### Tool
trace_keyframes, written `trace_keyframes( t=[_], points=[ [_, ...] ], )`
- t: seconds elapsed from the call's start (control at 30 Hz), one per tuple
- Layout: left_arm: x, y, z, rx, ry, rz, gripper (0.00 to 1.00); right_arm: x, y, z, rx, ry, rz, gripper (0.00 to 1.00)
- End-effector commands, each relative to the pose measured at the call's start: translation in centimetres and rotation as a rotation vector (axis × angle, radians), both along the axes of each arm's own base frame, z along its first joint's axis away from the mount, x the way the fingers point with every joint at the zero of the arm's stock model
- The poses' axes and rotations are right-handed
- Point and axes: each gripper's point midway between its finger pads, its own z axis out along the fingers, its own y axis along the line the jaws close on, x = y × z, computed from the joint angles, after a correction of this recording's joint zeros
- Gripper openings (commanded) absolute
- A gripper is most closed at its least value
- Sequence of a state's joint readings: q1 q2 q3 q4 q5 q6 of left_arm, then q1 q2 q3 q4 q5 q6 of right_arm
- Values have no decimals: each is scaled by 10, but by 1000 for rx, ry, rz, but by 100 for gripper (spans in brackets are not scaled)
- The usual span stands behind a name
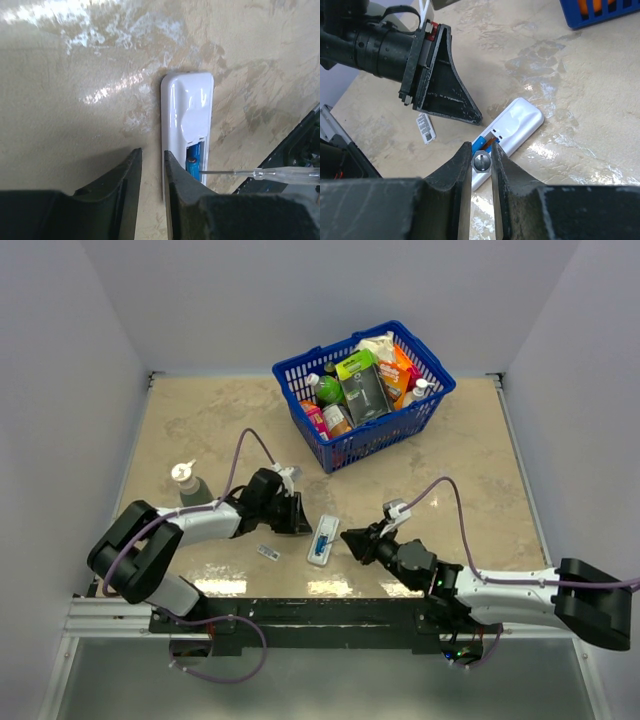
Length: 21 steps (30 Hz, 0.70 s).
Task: Unload the batteries from the remote control
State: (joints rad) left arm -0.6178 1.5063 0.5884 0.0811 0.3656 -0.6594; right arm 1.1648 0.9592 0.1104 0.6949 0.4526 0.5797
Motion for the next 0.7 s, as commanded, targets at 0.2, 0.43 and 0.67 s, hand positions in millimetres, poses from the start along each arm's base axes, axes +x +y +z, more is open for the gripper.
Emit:
trace_keyframes(
  t=[0.2, 0.43, 0.67],
  points=[
    [22, 22, 36, 130, -154, 33, 31, 0, 14, 0, -110, -8, 54, 0],
    [17, 26, 32, 152, -142, 16, 36, 7, 29, 5, -142, -12, 58, 0],
    [8, 23, 20, 131, -104, -6, 36, 10, 35, 9, -142, -19, 58, 0]
  ],
)
